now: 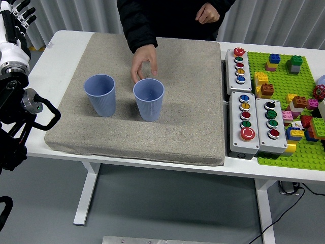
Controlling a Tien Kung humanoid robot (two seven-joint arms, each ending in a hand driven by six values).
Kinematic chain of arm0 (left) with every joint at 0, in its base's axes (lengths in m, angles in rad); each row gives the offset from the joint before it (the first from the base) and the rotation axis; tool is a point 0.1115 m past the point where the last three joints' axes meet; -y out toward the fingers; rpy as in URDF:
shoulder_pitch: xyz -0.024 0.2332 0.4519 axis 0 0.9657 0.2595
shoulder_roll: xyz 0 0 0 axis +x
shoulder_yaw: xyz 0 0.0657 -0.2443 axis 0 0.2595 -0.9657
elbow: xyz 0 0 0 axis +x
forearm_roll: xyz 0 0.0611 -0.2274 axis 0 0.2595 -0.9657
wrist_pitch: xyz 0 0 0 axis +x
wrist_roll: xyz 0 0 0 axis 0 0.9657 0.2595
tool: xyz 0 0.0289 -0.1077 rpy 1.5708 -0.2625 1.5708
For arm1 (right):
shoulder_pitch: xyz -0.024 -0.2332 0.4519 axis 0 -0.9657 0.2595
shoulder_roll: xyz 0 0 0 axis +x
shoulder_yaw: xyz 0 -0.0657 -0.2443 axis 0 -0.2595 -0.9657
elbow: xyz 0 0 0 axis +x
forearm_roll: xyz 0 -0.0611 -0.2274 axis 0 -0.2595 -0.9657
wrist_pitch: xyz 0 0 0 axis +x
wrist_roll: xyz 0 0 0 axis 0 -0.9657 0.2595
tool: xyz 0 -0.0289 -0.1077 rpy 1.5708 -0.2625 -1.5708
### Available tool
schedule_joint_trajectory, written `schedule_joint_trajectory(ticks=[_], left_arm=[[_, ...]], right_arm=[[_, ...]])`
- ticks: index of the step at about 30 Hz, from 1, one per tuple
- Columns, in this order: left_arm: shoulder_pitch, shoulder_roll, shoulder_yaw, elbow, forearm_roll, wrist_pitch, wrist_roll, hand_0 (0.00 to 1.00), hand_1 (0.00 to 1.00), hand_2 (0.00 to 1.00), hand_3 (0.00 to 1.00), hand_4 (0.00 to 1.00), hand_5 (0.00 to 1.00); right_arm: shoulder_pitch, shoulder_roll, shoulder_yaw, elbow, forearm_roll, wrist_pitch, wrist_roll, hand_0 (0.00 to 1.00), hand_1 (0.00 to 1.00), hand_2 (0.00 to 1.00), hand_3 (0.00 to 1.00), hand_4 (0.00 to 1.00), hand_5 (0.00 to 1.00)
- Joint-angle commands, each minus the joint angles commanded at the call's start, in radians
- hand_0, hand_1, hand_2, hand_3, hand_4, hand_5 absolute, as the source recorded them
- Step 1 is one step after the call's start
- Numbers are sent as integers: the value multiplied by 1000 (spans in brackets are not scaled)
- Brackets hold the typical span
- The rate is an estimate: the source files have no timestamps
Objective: Pick cup pour cup place
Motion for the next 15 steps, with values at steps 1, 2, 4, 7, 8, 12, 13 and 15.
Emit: schedule_joint_trajectory(ticks=[1,2,4,7,8,12,13,15], left_arm=[[0,0,-1,0,2,1,0,711,722,789,817,844,998],[1,0,-3,-1,4,2,-2,711,722,789,817,844,998],[2,1,-7,-3,10,4,-1,711,722,789,817,844,998],[2,3,-12,-8,20,6,2,714,723,788,819,842,998],[2,3,-13,-9,22,6,2,714,723,788,819,842,998],[3,5,-23,-11,21,9,0,716,727,785,823,840,998],[3,5,-24,-11,22,9,0,716,727,785,823,840,998],[3,4,-27,-12,31,11,2,716,727,785,823,840,998]], right_arm=[[0,0,0,0,1,0,0,688,657,573,581,2,2],[1,1,2,0,-1,-1,0,688,657,573,581,2,2],[1,1,1,0,-2,0,-1,688,657,573,581,2,2],[1,1,0,0,-2,0,-1,688,657,574,582,2,2],[1,2,1,0,-3,0,-2,688,657,574,582,2,2],[3,1,-3,0,-1,0,-1,688,656,574,582,2,2],[3,1,-3,0,0,-1,-1,688,656,574,582,2,2],[5,0,-4,0,3,-1,0,688,656,574,582,2,2]])
